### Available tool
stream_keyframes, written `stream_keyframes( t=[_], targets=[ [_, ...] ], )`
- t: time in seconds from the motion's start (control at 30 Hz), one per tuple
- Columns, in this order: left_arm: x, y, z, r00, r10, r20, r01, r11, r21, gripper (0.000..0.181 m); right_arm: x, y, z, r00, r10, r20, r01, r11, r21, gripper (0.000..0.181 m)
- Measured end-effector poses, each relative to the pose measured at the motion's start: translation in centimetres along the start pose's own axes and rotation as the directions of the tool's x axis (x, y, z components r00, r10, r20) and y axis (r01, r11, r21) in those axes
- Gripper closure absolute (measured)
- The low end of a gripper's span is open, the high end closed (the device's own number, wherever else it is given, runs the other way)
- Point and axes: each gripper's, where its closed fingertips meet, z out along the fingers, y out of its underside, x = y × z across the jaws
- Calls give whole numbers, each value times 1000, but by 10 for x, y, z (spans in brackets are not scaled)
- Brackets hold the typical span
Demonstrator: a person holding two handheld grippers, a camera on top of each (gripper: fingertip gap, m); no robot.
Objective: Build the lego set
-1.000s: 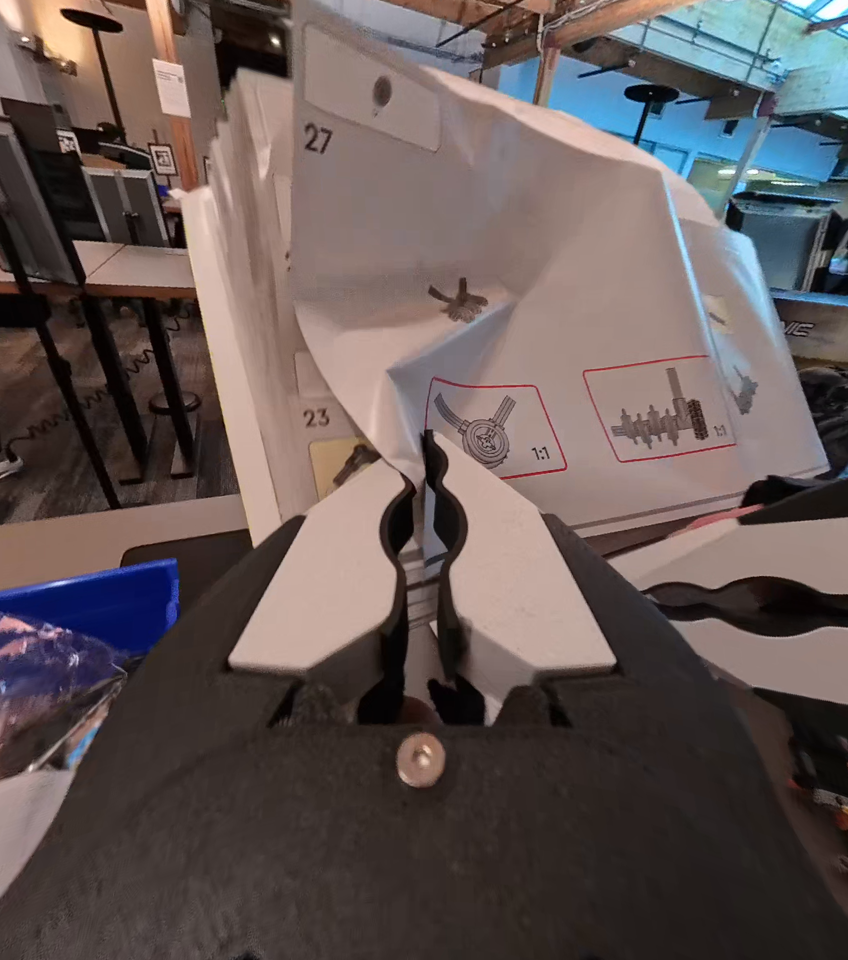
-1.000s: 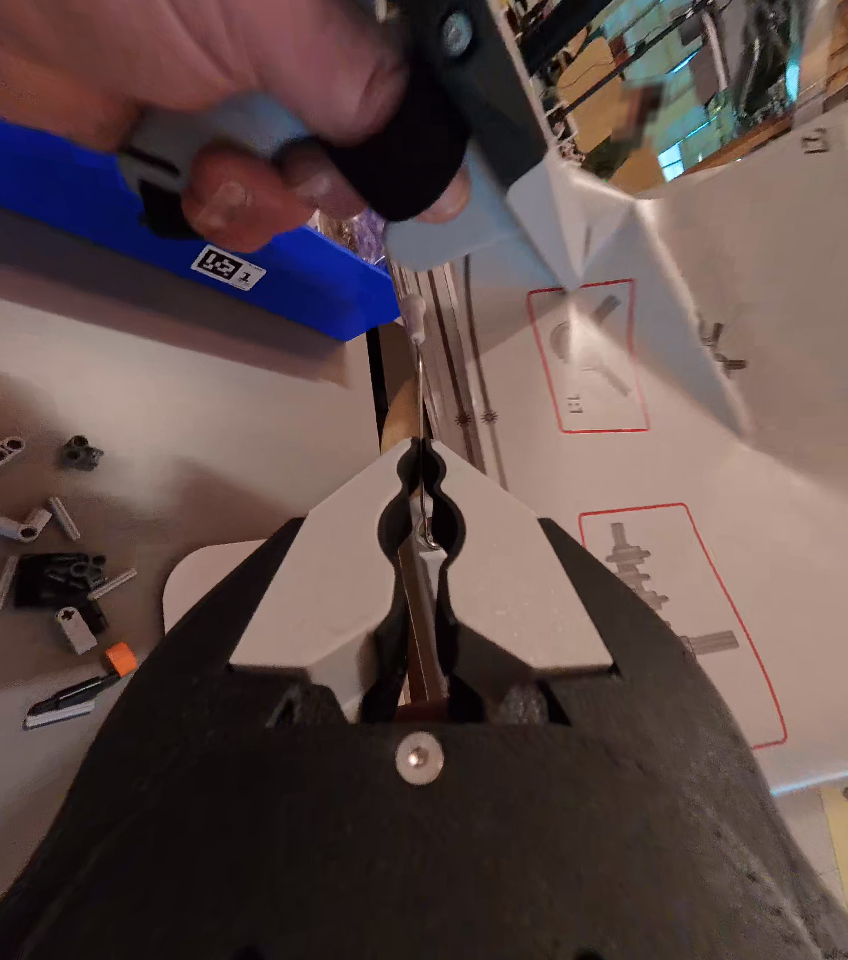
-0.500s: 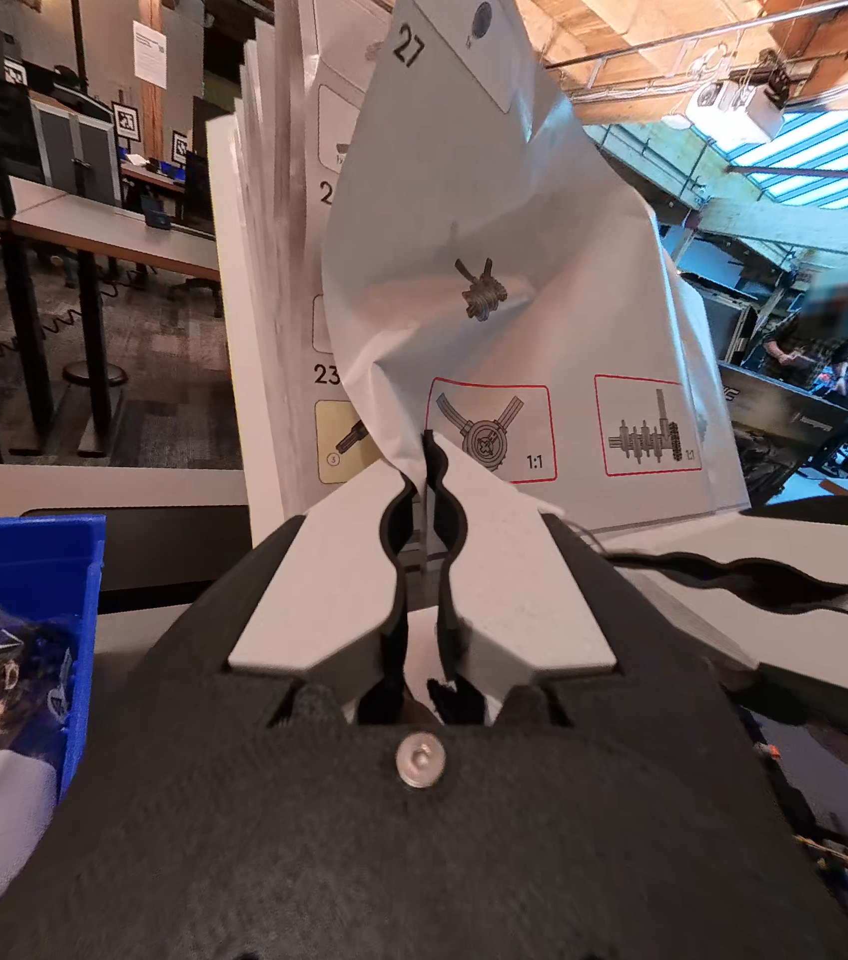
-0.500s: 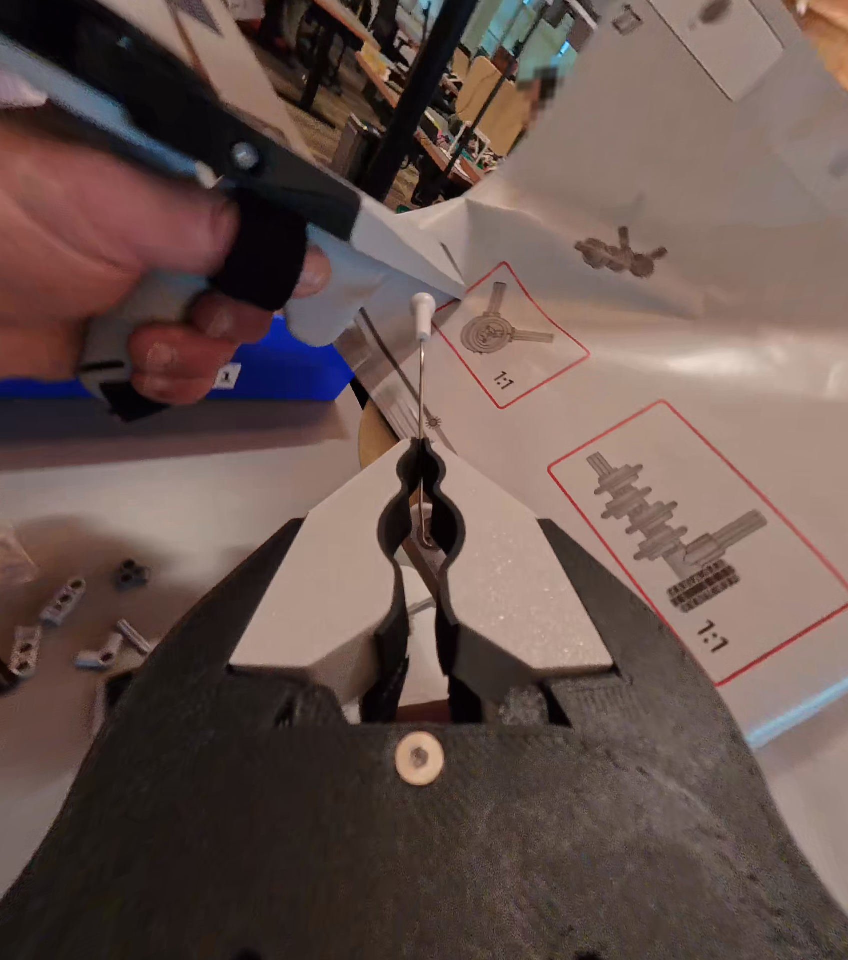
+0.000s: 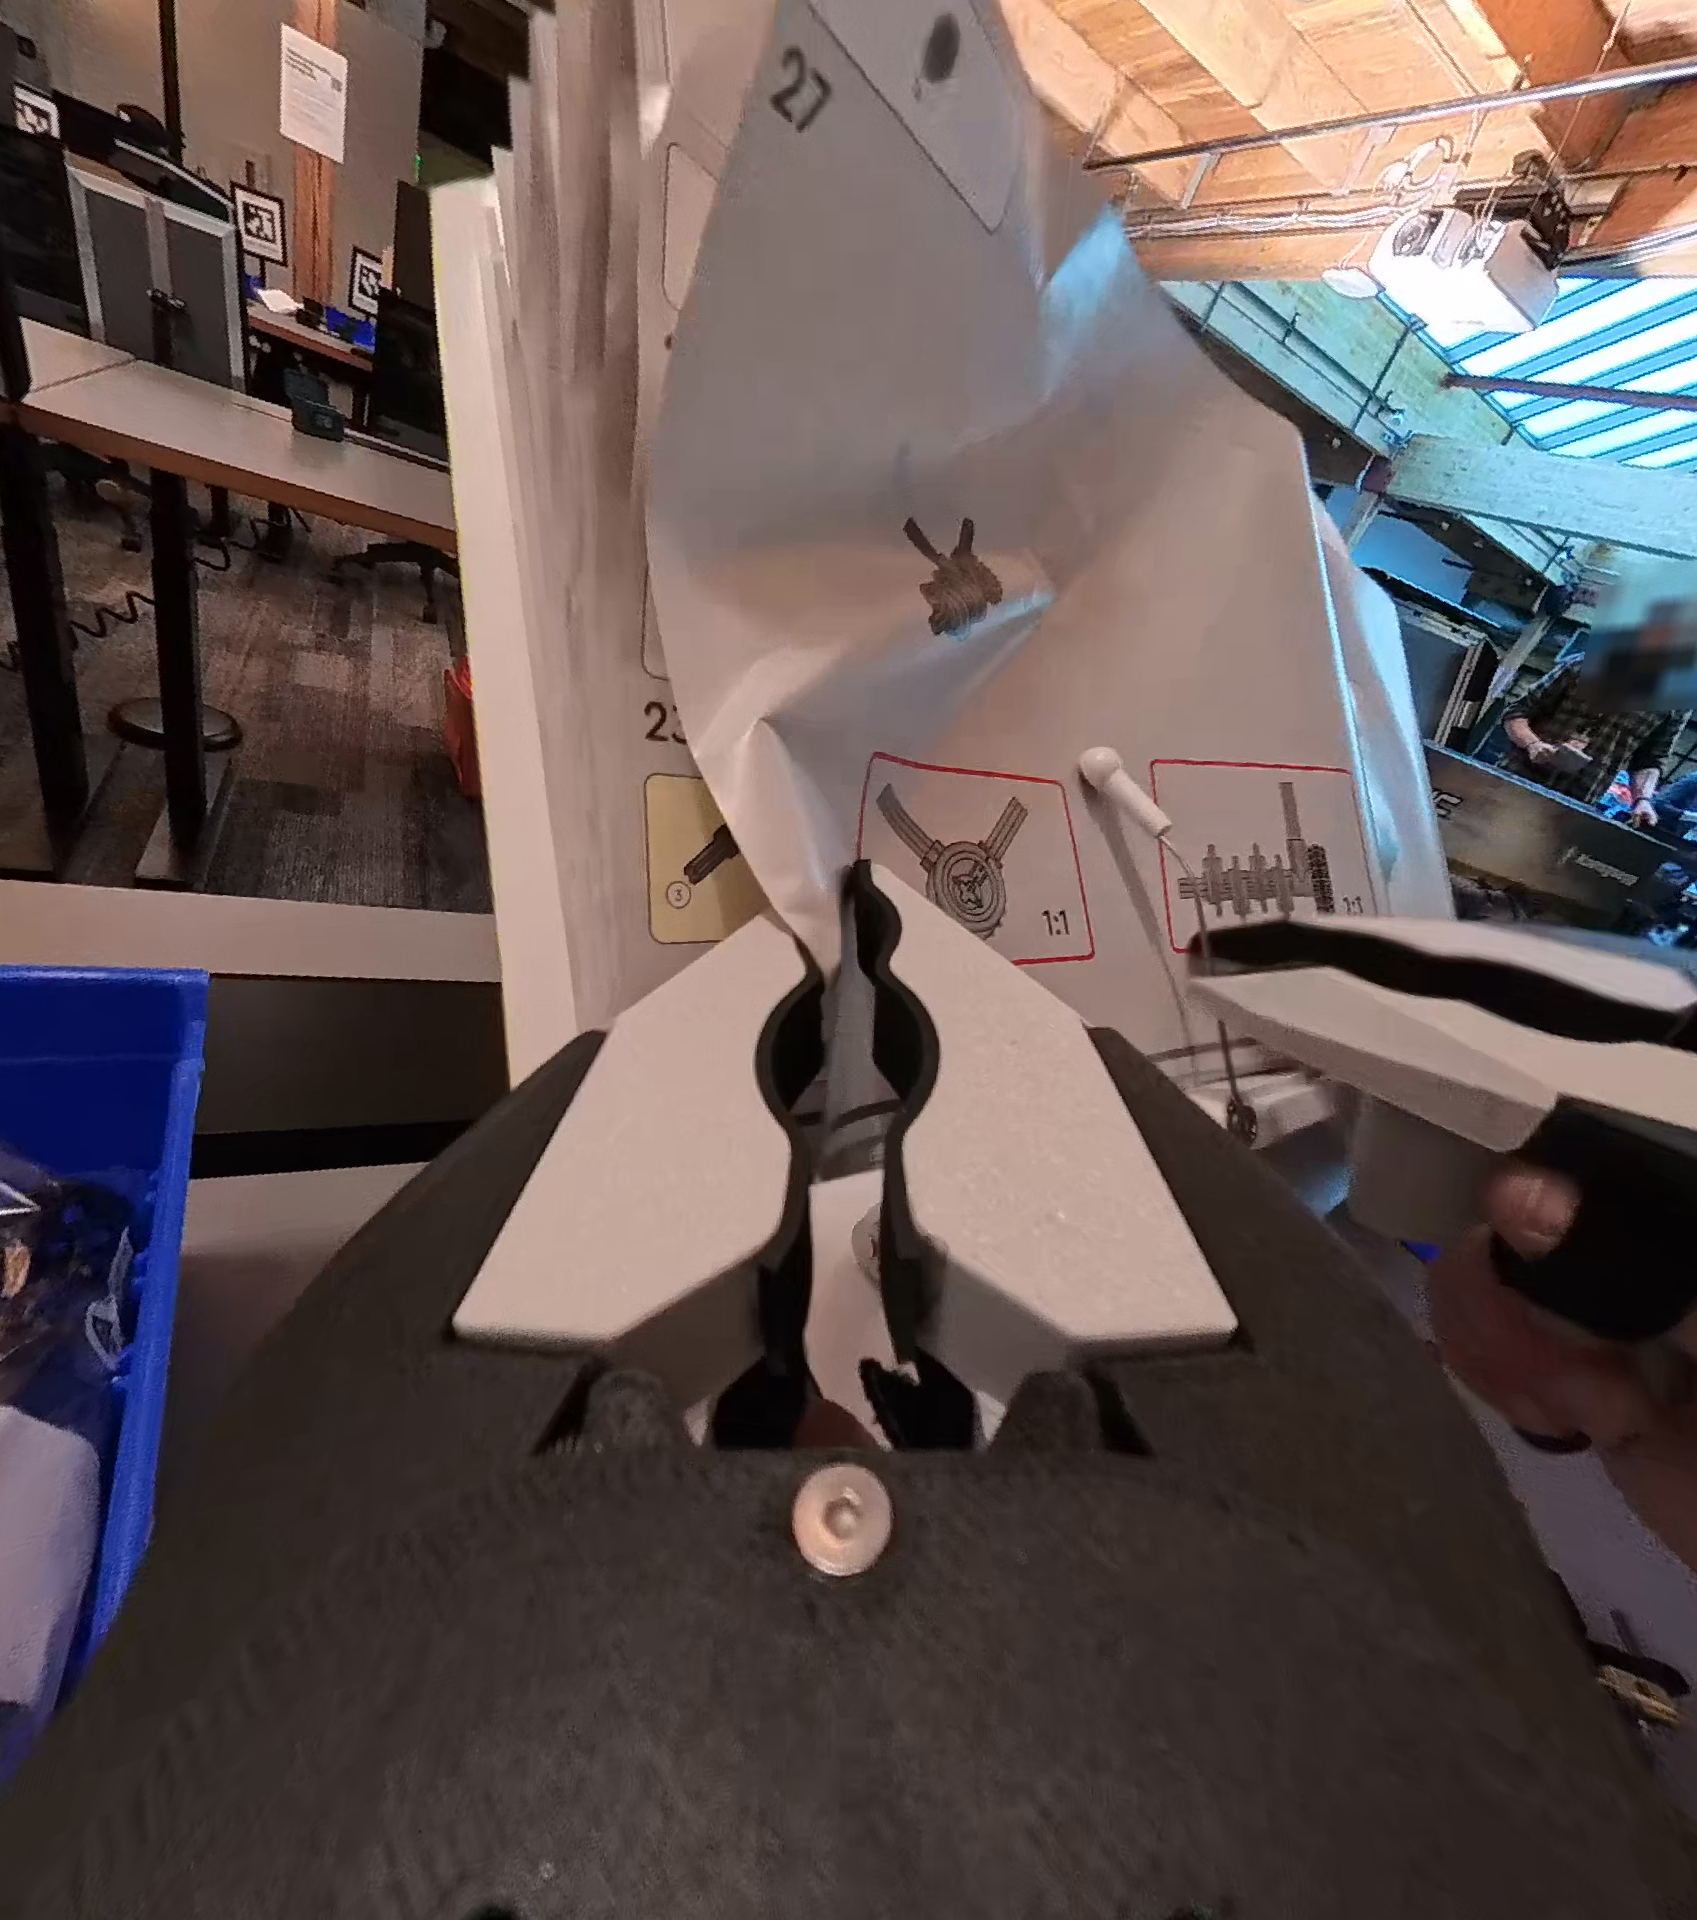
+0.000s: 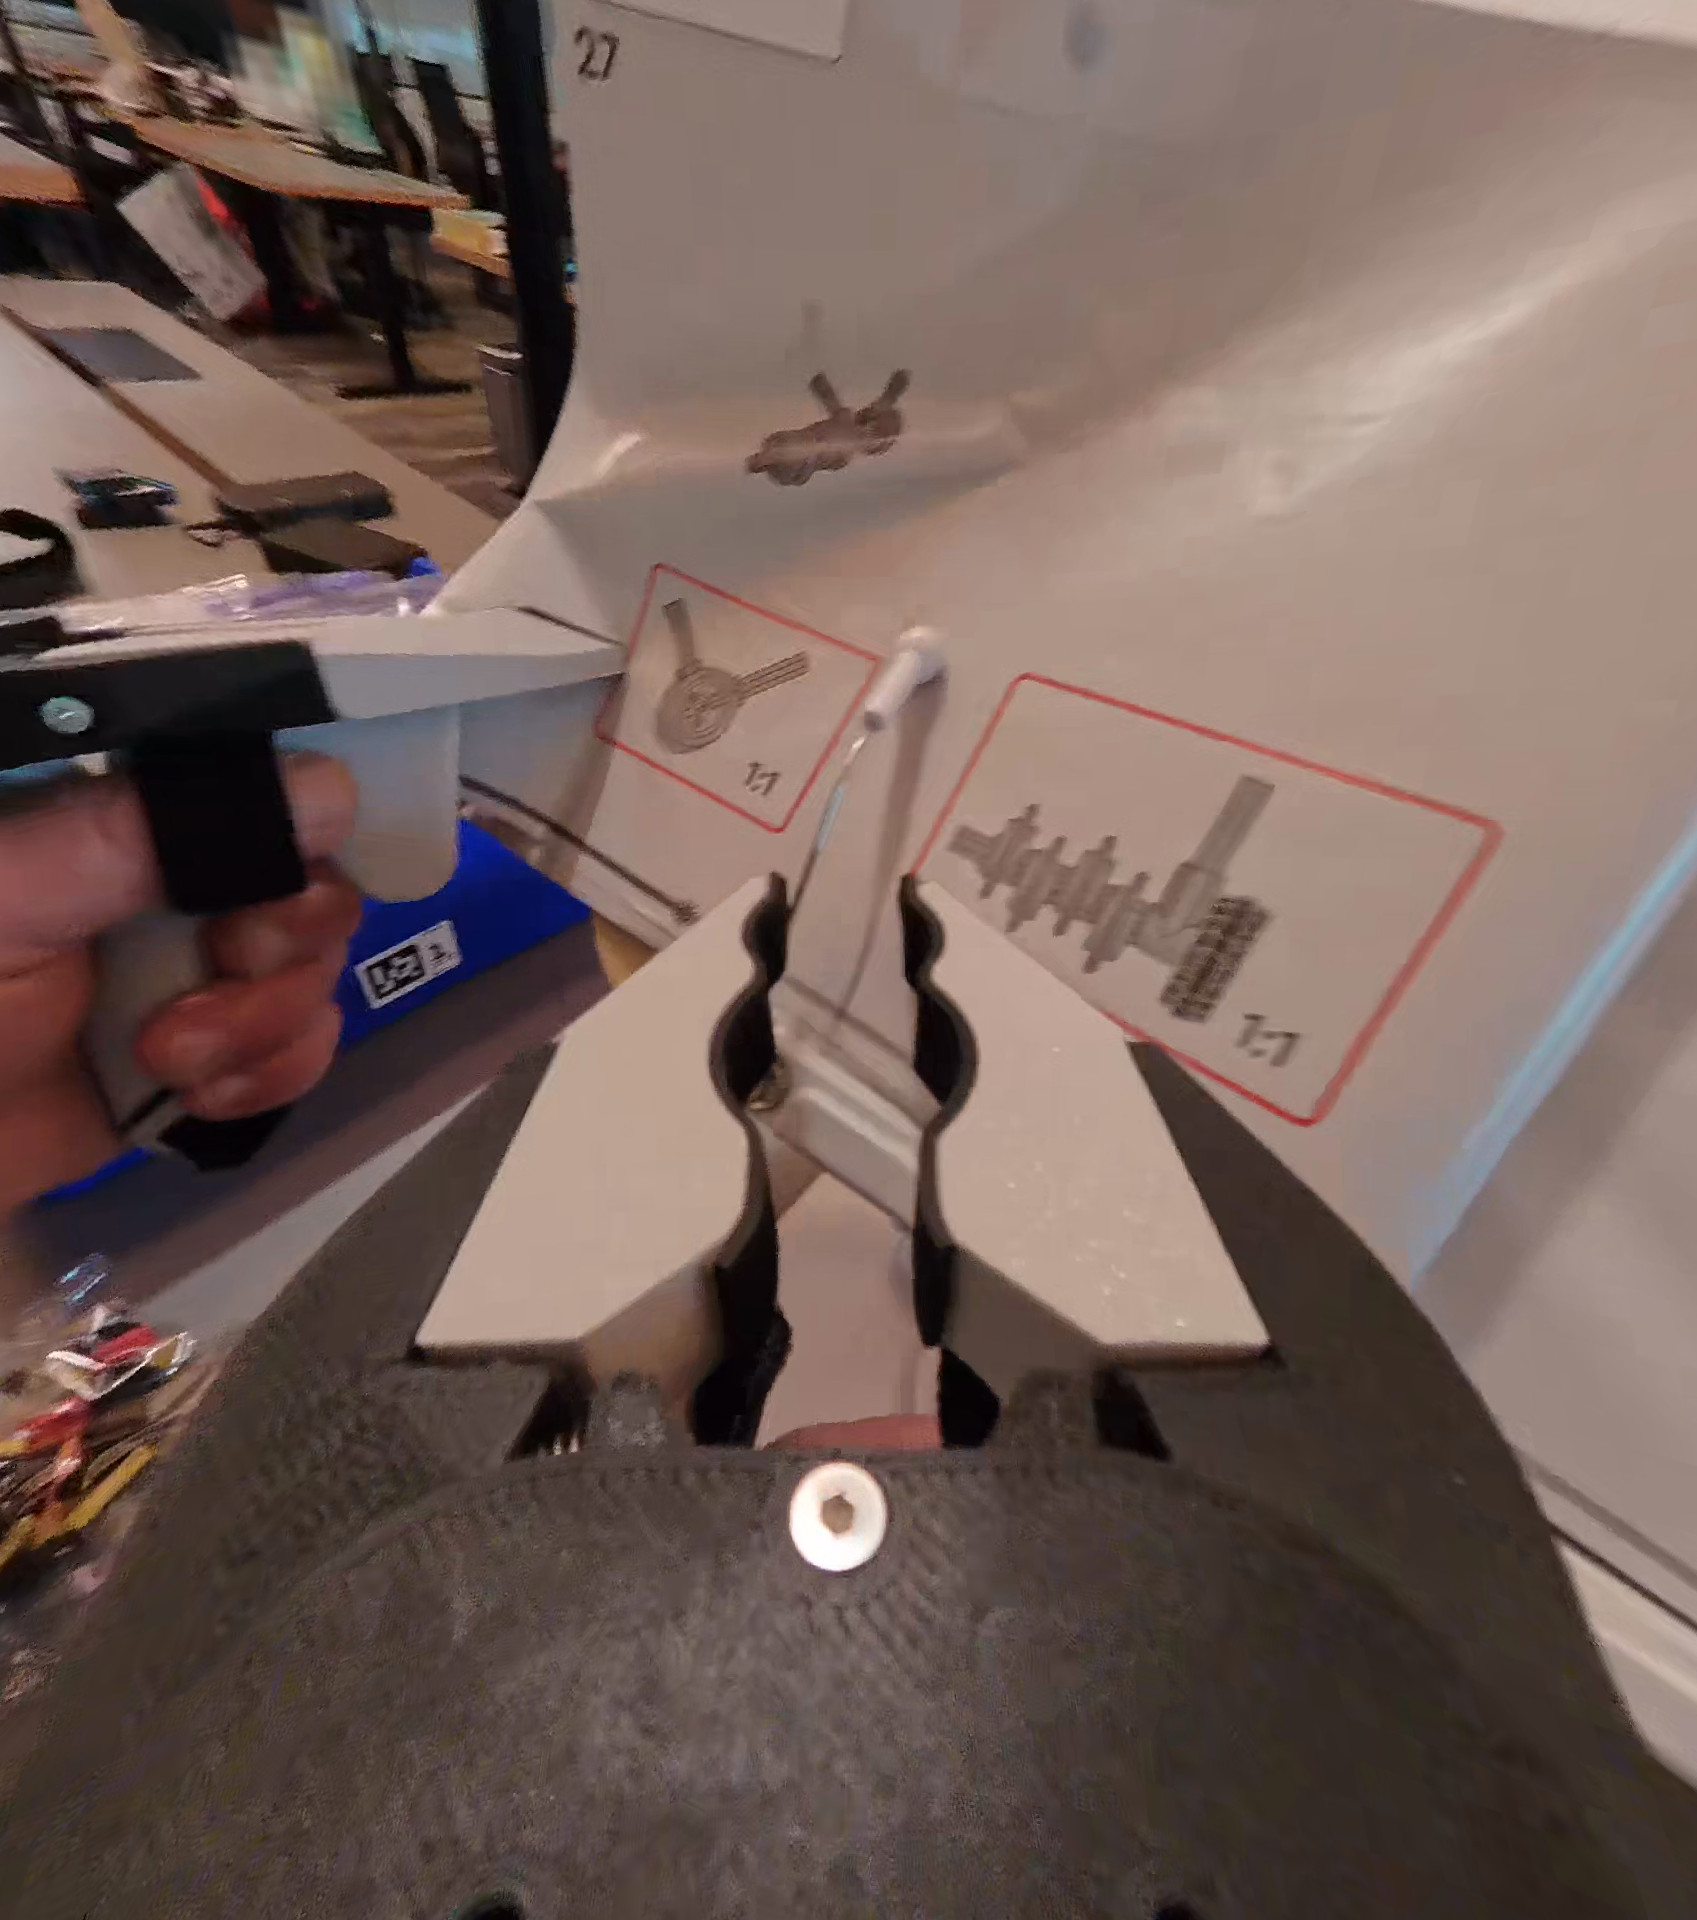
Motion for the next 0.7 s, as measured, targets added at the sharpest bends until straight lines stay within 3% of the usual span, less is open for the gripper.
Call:
stream_keyframes(
  t=[0.03,0.1,0.2,0.33,0.4,0.5,0.6,0.7],
  targets=[
    [-2,0,-1,1000,1,12,-1,1000,1,179,4,-6,-4,1000,7,-6,-7,1000,26,160],
    [-6,-3,-6,999,4,37,-4,1000,12,174,8,-15,-12,1000,-27,-9,27,999,37,161],
    [-10,-15,-19,997,8,73,-12,998,59,160,-2,-24,-17,975,-223,-3,222,974,43,168],
    [-9,-37,-39,975,148,168,-166,981,101,153,-2,-28,-12,932,-361,-4,361,932,12,171],
    [0,-48,-42,959,223,176,-243,965,99,154,8,-31,-7,936,-353,-6,353,936,-11,173],
    [16,-54,-32,922,348,168,-361,931,54,157,17,-35,5,948,-316,19,317,948,-33,179],
    [30,-55,-14,886,441,141,-449,893,29,162,7,-20,19,927,-355,117,368,922,-118,181],
    [26,-44,9,871,475,123,-471,880,-58,164,11,-15,24,921,-376,104,389,909,-151,181]
  ],
)
